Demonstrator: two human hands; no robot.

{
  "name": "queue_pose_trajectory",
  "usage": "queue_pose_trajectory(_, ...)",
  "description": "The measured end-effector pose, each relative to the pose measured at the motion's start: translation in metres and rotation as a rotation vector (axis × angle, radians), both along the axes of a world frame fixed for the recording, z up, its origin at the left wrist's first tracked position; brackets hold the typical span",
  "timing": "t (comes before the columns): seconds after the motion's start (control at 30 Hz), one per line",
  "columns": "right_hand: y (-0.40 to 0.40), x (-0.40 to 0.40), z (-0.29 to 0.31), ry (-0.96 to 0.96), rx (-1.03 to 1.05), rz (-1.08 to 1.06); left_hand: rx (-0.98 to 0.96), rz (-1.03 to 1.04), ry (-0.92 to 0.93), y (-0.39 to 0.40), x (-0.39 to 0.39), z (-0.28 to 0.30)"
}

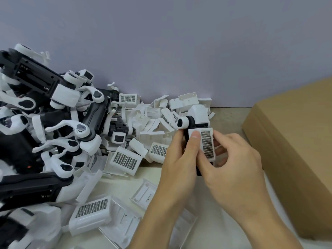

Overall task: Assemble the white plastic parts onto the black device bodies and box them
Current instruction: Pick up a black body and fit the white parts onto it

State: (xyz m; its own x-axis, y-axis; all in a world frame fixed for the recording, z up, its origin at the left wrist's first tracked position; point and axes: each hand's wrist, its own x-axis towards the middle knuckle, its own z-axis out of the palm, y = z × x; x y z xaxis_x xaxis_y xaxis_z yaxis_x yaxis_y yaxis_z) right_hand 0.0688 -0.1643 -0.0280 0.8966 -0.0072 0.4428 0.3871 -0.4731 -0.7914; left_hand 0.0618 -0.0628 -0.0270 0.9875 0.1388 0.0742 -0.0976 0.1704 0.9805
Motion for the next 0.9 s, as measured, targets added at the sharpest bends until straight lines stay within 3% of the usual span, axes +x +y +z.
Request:
queue_pose_trajectory(0.2,0.0044,-0.0022,0.0001,-0.035,0.051,-0.03,-0.052,-0.007,-0.018,-0.0001,0.0025,0.0016)
queue_pose_trajectory(0.5,0.0009,-0.0018,0.0007,0.008,0.02,0.091,-0.063,0.053,-0.019,0.0051,0.0051,-0.0046)
queue_pose_trajectory(0.9,-0.0042,0.0039,0.0004,0.426,0.605,0.248,-0.013,-0.008,-0.043,0.0049,0.0038,-0.0013)
